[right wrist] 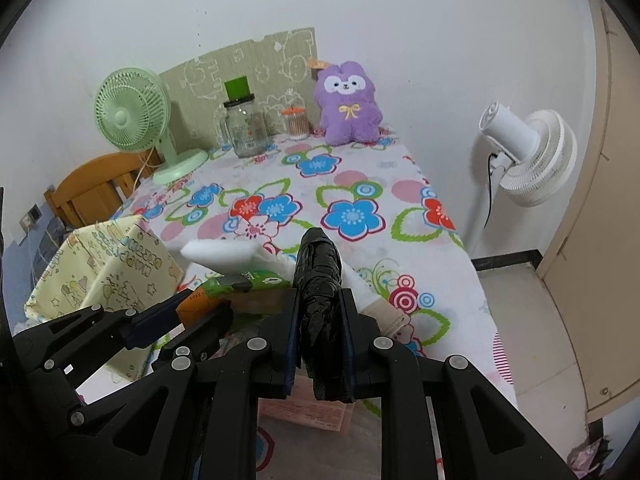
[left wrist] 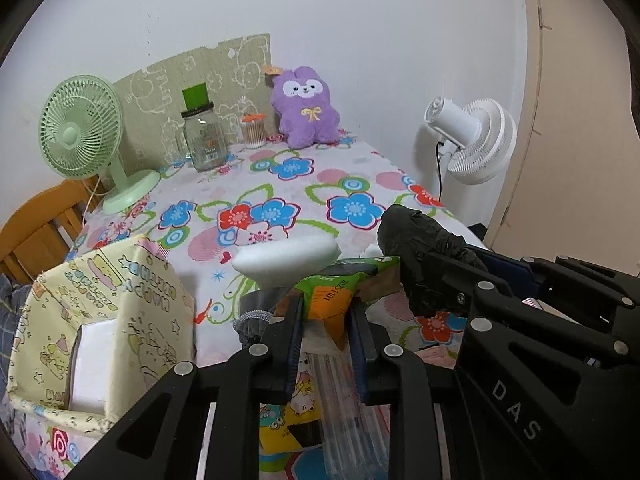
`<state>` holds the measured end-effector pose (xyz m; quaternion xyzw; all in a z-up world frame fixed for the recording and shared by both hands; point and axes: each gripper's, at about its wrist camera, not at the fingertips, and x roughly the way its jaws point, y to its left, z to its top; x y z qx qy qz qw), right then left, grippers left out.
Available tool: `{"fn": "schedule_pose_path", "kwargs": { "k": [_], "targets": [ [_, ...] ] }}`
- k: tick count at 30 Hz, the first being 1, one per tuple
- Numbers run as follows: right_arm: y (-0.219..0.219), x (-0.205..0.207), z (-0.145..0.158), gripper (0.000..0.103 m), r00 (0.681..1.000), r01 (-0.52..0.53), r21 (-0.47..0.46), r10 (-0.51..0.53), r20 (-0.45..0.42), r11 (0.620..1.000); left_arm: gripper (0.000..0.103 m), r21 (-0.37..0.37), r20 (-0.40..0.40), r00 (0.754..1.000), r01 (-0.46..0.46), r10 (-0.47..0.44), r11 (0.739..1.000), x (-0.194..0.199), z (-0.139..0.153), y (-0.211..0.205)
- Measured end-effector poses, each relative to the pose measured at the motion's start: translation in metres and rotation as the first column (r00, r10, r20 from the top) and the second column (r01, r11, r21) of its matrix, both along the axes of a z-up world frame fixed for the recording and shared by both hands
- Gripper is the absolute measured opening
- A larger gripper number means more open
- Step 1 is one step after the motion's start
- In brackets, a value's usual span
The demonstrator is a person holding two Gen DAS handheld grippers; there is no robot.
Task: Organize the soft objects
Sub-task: 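Grasp the green-and-orange tissue pack with the left tool and lift it, then carry the tissue pack with the left tool while the right carries the sock into the fabric box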
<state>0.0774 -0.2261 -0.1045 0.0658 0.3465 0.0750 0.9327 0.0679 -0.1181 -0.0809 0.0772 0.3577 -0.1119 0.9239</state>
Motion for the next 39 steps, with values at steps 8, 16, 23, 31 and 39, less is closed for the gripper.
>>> {"fn": "schedule_pose_path", "kwargs": {
  "k": [8,16,23,31,39],
  "targets": [
    [0.001,-0.015,0.021,0.021,0.999,0.011,-0.001,-0.011,0.040,1.000,0.020,-0.010,0.036,0.999,0.000,0.001,1.000,-0.013,0.021,0.002],
    [0.005,-0.027,0.043,0.021,0.997,0.018,-0.003,-0.018,0.072,1.000,0.020,-0.023,0.066,0.998,-0.001,0.003,1.000,-0.022,0.043,0.008],
    [0.009,-0.034,0.059,0.021,0.995,0.019,-0.002,-0.018,0.096,1.000,0.020,-0.034,0.079,0.997,-0.007,0.009,0.999,-0.027,0.055,0.013],
    [0.018,-0.034,0.073,0.021,0.993,0.017,-0.004,-0.017,0.113,1.000,0.020,-0.046,0.094,0.995,-0.013,0.017,0.999,-0.028,0.065,0.025],
    [0.037,-0.030,0.082,0.021,0.992,-0.002,-0.005,0.003,0.126,1.000,0.020,-0.051,0.106,0.994,-0.035,0.041,0.998,-0.025,0.073,0.044]
  ]
}}
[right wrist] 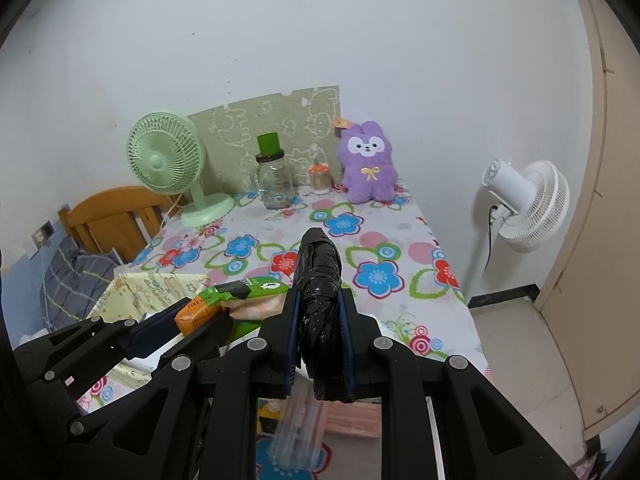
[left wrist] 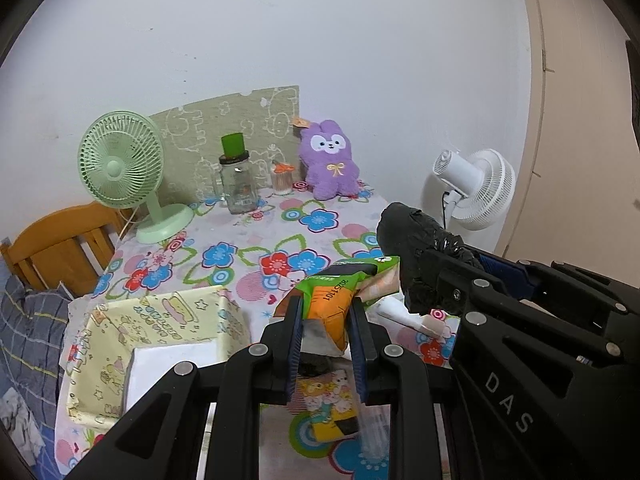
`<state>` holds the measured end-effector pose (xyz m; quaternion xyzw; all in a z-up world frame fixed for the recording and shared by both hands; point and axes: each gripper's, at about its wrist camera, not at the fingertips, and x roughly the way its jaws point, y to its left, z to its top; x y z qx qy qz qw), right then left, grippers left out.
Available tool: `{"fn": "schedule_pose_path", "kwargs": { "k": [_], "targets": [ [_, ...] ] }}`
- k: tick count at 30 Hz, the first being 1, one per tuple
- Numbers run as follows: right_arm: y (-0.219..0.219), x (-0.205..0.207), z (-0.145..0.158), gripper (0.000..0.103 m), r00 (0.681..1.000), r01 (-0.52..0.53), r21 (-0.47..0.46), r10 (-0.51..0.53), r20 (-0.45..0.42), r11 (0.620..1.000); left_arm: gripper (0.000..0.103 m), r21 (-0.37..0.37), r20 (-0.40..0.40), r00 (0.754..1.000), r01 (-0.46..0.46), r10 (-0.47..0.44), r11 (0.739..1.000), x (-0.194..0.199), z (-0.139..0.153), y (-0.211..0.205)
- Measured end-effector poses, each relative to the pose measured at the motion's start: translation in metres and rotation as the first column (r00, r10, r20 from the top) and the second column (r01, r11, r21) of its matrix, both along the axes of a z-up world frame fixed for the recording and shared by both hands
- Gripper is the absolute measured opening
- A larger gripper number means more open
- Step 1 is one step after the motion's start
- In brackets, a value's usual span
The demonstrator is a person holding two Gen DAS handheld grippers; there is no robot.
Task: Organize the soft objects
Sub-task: 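Carry the tissue pack with the left tool while the right carries the sock into the fabric box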
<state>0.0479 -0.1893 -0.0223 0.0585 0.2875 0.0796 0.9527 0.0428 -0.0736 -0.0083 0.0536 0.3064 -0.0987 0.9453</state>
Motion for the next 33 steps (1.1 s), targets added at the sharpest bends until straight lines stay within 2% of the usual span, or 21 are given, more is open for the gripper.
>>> {"fn": "schedule_pose_path", "kwargs": {
  "k": [14,33],
  "targets": [
    [0.037,0.013,0.009,0.021,0.999,-0.042,-0.011,0.042,0.005,0.999,0.021,-0.002,-0.001,0.999,-0.039,0.039,0.999,0.012,0.005,0.036],
    [0.105,0.039,-0.003,0.021,0.985,-0.171,0.006,0.171,-0.038,0.985,0.021,0.003,-0.032,0.989,-0.147,0.147,0.989,0.030,-0.009,0.104]
  ]
}}
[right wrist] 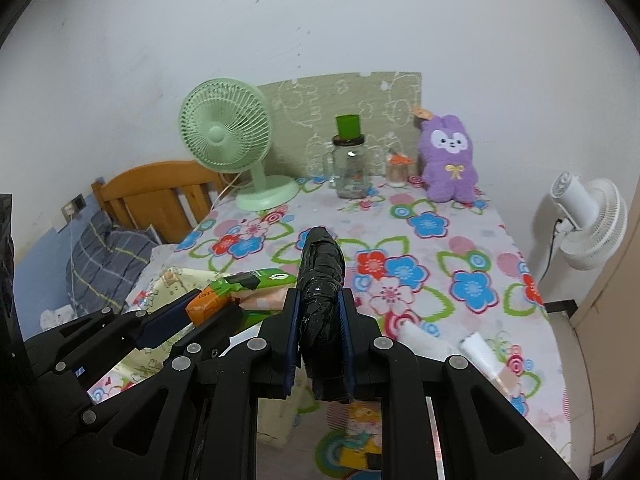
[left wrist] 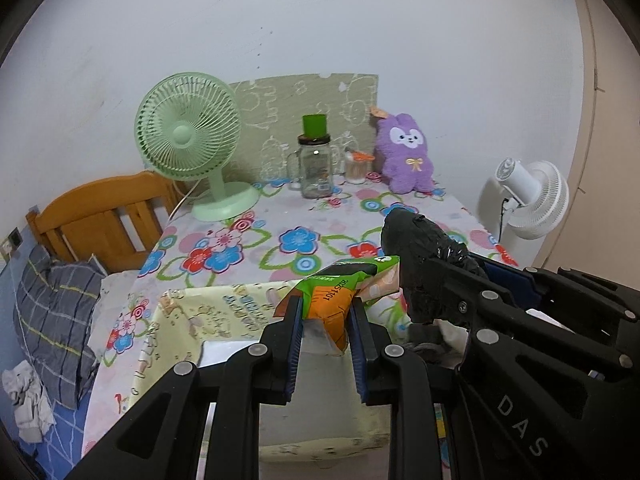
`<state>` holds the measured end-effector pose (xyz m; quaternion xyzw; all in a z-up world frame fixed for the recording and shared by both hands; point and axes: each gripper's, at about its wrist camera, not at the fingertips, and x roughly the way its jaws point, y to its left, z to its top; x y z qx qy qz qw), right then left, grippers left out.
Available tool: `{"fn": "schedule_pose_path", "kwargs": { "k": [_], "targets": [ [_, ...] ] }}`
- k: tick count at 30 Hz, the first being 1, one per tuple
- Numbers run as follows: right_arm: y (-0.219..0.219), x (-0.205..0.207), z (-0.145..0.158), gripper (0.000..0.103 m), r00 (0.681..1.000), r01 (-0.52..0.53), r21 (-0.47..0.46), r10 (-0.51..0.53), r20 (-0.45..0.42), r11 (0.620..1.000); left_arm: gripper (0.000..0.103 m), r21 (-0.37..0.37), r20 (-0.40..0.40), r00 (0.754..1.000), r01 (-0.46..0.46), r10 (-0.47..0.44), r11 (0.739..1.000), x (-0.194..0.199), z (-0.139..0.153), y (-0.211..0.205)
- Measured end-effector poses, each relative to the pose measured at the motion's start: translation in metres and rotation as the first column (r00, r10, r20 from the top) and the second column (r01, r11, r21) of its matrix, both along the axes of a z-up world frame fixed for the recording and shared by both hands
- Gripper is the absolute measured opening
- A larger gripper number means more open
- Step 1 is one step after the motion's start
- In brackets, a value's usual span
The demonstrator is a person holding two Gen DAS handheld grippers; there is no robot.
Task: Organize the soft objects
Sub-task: 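Carry the tissue pack with the left tool while the right carries the sock into the fabric box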
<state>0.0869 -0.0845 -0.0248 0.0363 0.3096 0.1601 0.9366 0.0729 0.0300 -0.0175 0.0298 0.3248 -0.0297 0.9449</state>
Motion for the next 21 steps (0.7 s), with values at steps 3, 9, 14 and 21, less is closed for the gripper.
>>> {"fn": "schedule_pose_path", "kwargs": {
  "k": [3,9,14,21],
  "targets": [
    [0.013,0.003,-0.002,0.021,1.000,-0.015,-0.001,0.015,-0.008,1.000,0.021,0.001,-0.008,1.000,-0.014,0.014,1.000,0.003,-0.004,0.012],
    [0.037,0.008,-0.010,0.021,0.999,-0.046,-0.006,0.046,-0.026,0.999,0.021,0.002,-0.031,0.998,-0.047,0.047,0.999,0.009,-0.014,0.034],
    [0.055,0.013,-0.016,0.021,0.997,-0.072,-0.015,0.072,-0.040,0.997,0.021,0.010,-0.044,0.997,-0.069,0.070,0.998,0.011,-0.021,0.047],
    [0.077,0.022,-0.026,0.021,0.992,-0.108,-0.028,0.106,-0.068,0.994,0.022,0.027,-0.070,0.993,-0.090,0.092,0.996,0.015,-0.033,0.063]
  ]
}}
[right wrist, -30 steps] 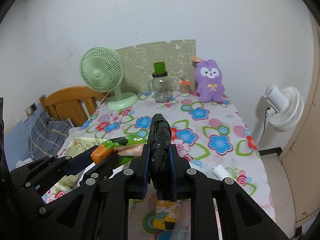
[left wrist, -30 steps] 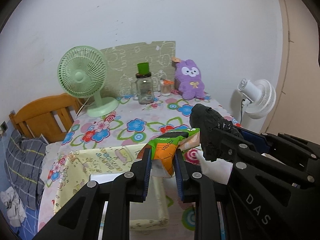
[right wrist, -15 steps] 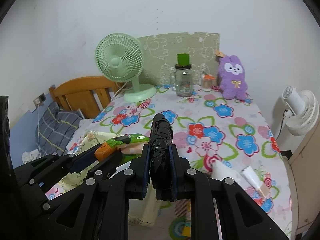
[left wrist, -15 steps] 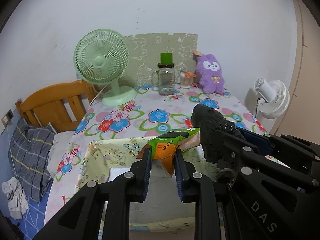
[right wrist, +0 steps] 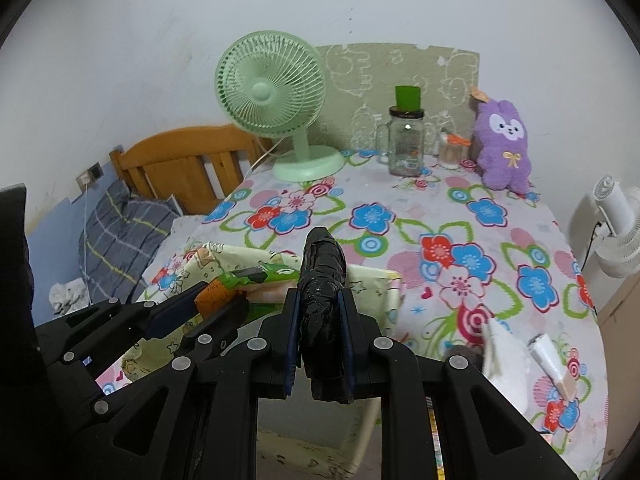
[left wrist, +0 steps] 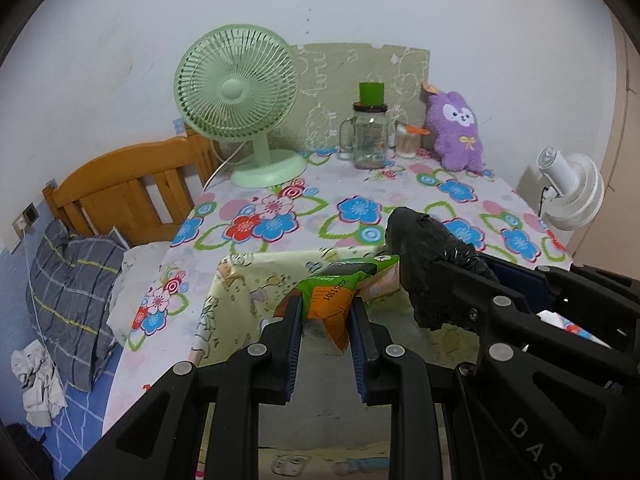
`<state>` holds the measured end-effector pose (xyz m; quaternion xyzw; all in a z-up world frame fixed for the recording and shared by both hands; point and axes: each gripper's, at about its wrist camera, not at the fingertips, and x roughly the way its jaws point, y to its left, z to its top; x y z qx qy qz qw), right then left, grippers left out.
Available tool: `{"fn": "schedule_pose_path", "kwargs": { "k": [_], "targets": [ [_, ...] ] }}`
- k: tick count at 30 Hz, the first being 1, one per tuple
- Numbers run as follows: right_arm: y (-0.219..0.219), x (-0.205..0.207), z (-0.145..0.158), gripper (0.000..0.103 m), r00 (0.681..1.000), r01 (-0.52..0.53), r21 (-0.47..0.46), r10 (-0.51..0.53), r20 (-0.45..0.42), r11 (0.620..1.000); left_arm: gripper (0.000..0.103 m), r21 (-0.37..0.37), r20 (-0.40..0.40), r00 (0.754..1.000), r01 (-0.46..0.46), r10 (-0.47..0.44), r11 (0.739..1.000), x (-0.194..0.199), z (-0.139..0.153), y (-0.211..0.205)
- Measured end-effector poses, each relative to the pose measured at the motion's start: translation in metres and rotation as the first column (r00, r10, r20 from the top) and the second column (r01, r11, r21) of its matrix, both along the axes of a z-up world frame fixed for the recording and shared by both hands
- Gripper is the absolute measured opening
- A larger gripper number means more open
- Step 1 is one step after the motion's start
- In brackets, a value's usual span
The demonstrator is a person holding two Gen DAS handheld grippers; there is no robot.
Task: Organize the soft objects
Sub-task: 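Carry the tissue pack with the left tool while the right carries the sock into the fabric box, then open both tools to drop the tissue pack and sock inside the box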
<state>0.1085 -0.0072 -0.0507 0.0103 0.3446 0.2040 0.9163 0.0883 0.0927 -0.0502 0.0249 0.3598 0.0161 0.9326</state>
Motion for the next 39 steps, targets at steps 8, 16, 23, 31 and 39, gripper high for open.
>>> {"fn": "schedule_pose_path", "kwargs": {
  "k": [8,16,23,31,39],
  "targets": [
    [0.018,0.010,-0.015,0.021,0.999,-0.030,-0.011,0.029,-0.044,1.000,0.026,0.009,-0.056,0.998,-0.022,0.022,1.000,0.007,-0.021,0.016],
    [0.034,0.020,-0.030,0.021,0.994,-0.071,-0.025,0.069,-0.083,0.997,0.042,-0.008,-0.104,0.994,-0.024,0.023,1.000,0.014,-0.034,0.023],
    [0.035,0.029,-0.037,0.037,0.990,-0.077,-0.022,0.074,-0.117,0.997,0.061,-0.027,-0.118,0.993,-0.017,0.013,0.999,0.017,-0.038,0.022],
    [0.026,0.029,-0.036,0.074,0.994,-0.039,-0.030,0.036,-0.106,0.999,0.077,-0.042,-0.120,0.993,-0.022,0.017,0.999,0.016,-0.036,0.020],
    [0.018,0.020,-0.027,0.081,0.997,-0.021,-0.050,0.017,-0.080,0.999,0.087,-0.065,-0.108,0.994,-0.024,0.017,0.998,0.012,-0.025,0.014]
  ]
}}
